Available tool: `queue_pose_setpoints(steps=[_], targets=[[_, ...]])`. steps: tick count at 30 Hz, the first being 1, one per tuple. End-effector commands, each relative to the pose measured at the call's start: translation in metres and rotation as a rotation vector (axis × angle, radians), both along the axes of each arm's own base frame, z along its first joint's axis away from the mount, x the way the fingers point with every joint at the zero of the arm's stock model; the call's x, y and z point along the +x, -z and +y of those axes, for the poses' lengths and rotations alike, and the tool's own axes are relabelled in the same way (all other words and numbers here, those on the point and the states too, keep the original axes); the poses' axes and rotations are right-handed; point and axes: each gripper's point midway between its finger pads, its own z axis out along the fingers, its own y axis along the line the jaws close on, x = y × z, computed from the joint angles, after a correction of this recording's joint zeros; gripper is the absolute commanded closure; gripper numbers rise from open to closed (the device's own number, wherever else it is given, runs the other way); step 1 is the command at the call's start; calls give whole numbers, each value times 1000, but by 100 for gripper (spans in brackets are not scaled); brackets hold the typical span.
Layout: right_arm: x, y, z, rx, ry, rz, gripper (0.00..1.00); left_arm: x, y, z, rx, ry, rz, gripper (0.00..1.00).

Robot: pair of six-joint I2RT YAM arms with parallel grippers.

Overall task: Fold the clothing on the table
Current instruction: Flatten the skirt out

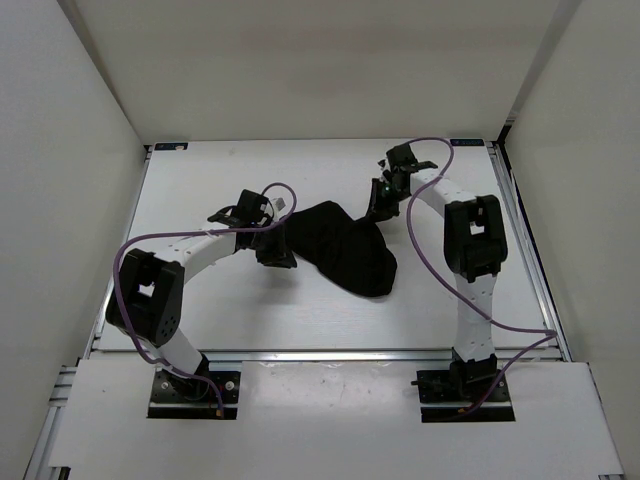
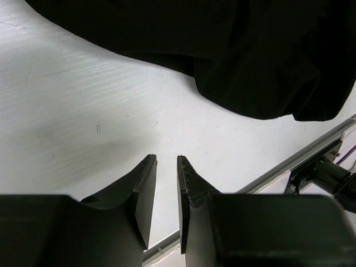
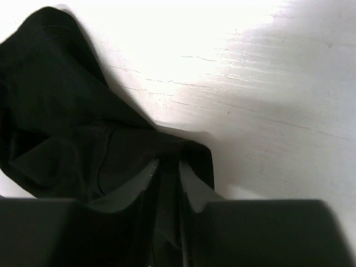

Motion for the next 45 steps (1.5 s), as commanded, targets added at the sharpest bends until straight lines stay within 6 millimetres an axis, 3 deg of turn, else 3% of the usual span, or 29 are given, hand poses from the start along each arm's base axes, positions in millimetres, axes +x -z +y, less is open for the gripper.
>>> queue_pose_setpoints(steps=[1, 3, 4, 7, 9, 10, 11, 13, 14, 16, 18, 20, 21, 23, 24, 27, 30, 34, 36, 38, 40, 45], targets=[[12, -12, 8, 56, -6, -42, 84, 3, -23, 0, -37, 10, -59, 67], [13, -20, 11, 79, -10, -57, 100, 4, -24, 0, -40, 8, -62, 67], [13, -26, 16, 100, -27, -83, 100, 2, -24, 0, -46, 14, -58, 67], [8, -74, 29, 130, -68, -213, 100, 3, -23, 5, -36, -3, -61, 68], [-13, -115, 39, 153, -116, -287, 100, 4, -24, 8, -41, -17, -61, 68], [-28, -137, 48, 170, -154, -324, 100, 6, -23, 13, -33, -35, -65, 68], [-45, -132, 52, 168, -186, -298, 100, 8, -25, 17, -32, -54, -71, 68], [-94, -155, 74, 197, -297, -309, 100, 13, -25, 28, -26, -85, -82, 68], [-119, -149, 74, 198, -344, -258, 100, 13, -23, 31, -25, -96, -76, 68], [-183, -157, 93, 218, -513, -193, 100, 18, -26, 43, -27, -135, -71, 69], [-245, -148, 86, 199, -651, -28, 100, 24, -26, 54, -13, -160, -81, 69], [-279, -138, 72, 117, -683, 58, 88, 28, -24, 65, -3, -184, -80, 69], [-283, -133, 64, 84, -665, 73, 86, 29, -25, 65, -2, -183, -82, 69], [-267, -140, 53, 61, -606, -11, 77, 28, -22, 66, 16, -180, -70, 69], [-246, -142, 41, 37, -530, -57, 74, 30, -21, 65, 35, -180, -66, 69], [-196, -157, 30, 53, -390, -164, 73, 35, -26, 57, 45, -164, -77, 69], [-167, -163, 31, 92, -323, -246, 72, 48, -46, 34, -7, -143, -123, 69], [-138, -123, 24, 26, -212, -229, 80, 46, -46, -6, -59, -89, -113, 70], [-131, -96, 21, 6, -163, -138, 88, 39, -34, -21, -56, -81, -83, 73], [-129, -81, 18, -6, -137, -88, 94, 30, -16, -28, -21, -80, -50, 78], [-138, -62, 19, -22, -146, -26, 95, 19, -9, -32, -2, -80, -32, 81], [-181, -26, 20, -57, -223, 157, 95, -13, 27, -1, 234, -80, 51, 87]])
